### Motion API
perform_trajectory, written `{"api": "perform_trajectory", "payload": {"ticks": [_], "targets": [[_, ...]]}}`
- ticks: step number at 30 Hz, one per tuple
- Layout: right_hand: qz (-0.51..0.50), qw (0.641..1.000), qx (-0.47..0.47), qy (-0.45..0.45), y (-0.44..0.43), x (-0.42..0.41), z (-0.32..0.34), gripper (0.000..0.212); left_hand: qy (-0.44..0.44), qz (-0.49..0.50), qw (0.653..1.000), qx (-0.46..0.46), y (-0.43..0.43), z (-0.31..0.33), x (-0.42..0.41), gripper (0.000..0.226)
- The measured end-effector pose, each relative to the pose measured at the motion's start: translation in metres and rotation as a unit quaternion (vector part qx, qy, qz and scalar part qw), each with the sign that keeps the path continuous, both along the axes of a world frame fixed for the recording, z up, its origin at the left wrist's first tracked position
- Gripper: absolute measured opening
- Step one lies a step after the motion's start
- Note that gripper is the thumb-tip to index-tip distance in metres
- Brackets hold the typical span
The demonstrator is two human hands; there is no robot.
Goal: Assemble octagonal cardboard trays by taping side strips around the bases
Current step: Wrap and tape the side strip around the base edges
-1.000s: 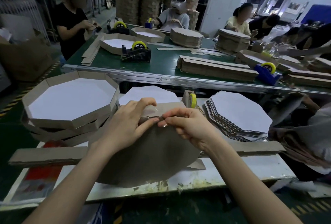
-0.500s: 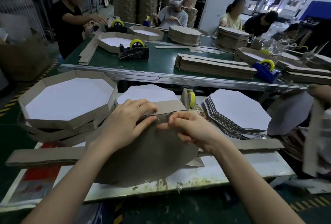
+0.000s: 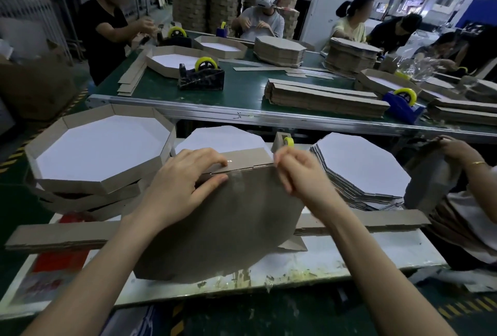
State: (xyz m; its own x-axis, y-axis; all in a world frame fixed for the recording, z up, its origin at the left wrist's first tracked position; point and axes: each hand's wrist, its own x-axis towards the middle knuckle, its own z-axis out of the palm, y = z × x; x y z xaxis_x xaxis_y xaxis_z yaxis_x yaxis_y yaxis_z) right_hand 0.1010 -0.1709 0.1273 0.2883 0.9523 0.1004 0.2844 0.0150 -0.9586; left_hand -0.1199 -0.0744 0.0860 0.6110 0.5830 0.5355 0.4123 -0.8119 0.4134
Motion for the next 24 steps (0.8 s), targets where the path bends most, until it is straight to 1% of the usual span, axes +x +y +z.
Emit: {"api": "perform_trajectory", "payload": {"ticks": [1,2,3,4,5,7,9,14,20,24], "targets": [[-0.033,0.998,0.052,-0.03,0.008,0.004,0.006,0.025,0.002,-0.003,1.0,0.001,-0.002,0.0,0.001,0.035],[-0.052,0.993,0.079,-0.066,0.017,0.007,0.012,0.021,0.003,-0.004,1.0,0.002,-0.004,0.001,0.002,0.035],[-0.051,0.991,0.076,-0.1,0.024,0.009,0.015,0.017,0.005,-0.003,1.0,0.004,-0.006,0.001,0.003,0.035],[-0.023,0.99,0.043,-0.129,0.031,0.012,0.017,0.014,0.007,-0.003,1.0,0.005,-0.007,0.001,0.003,0.036],[0.02,0.988,-0.009,-0.154,0.037,0.016,0.018,0.015,0.008,-0.001,1.0,0.004,-0.008,0.001,0.002,0.036],[0.099,0.975,-0.09,-0.179,0.045,0.019,0.017,0.018,0.002,0.002,1.0,0.001,-0.008,0.001,0.001,0.036],[0.125,0.972,-0.108,-0.168,0.049,0.02,0.014,0.022,-0.013,0.006,1.0,-0.004,-0.008,-0.001,0.0,0.039],[0.127,0.979,-0.093,-0.132,0.052,0.015,0.01,0.021,-0.037,0.015,0.999,-0.017,-0.006,-0.005,-0.002,0.049],[0.132,0.976,-0.096,-0.143,0.05,0.015,0.012,0.017,-0.031,0.017,0.999,-0.007,-0.013,-0.003,-0.001,0.042],[0.14,0.975,-0.1,-0.144,0.046,0.018,0.01,0.02,-0.024,0.024,0.999,-0.008,-0.019,0.003,0.002,0.036]]}}
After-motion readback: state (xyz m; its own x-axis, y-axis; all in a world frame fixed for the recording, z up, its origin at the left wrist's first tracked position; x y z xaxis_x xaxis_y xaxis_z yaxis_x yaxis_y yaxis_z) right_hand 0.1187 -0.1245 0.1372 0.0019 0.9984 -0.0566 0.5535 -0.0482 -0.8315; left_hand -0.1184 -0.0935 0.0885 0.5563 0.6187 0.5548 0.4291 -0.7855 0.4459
